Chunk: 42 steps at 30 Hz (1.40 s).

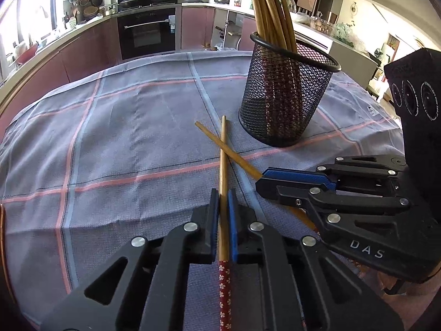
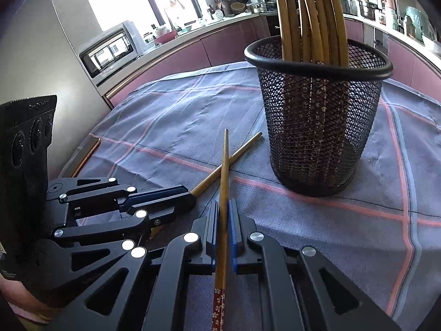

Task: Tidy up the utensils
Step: 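Lift both held chopsticks upright and carry them over the mesh cup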

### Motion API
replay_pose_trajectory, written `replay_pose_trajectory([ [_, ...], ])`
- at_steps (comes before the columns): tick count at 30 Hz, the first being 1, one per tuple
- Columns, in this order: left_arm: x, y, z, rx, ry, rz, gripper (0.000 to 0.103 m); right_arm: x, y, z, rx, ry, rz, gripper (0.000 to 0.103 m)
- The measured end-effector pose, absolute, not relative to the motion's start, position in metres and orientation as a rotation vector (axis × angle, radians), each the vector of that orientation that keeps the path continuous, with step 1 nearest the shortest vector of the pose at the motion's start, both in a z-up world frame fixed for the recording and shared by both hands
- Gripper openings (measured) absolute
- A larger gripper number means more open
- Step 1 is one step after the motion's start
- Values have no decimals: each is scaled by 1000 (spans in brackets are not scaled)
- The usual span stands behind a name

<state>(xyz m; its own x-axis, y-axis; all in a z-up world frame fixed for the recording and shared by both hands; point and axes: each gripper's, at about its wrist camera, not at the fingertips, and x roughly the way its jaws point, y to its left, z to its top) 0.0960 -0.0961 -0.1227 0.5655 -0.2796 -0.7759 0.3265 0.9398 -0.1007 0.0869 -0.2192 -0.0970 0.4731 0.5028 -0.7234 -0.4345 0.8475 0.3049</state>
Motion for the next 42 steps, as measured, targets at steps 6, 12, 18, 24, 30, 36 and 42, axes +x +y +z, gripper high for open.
replay_pose_trajectory([
  [6,94,-95,-121,51,895,-357,7,84,-225,-90,95,889,579,6],
  [12,90,-93,-116,47,881,-359,7,80,-229,-83,104,859,594,6],
  [18,86,-92,-110,41,866,-364,7,76,-230,-75,111,835,599,6],
  [24,82,-90,-102,29,849,-370,7,73,-231,-68,114,811,604,6],
  [30,79,-89,-95,21,831,-376,7,71,-235,-62,121,790,604,6],
  [36,76,-89,-89,17,816,-376,7,69,-235,-57,123,772,606,6],
  [42,73,-88,-85,16,805,-372,7,67,-235,-53,126,758,607,6],
])
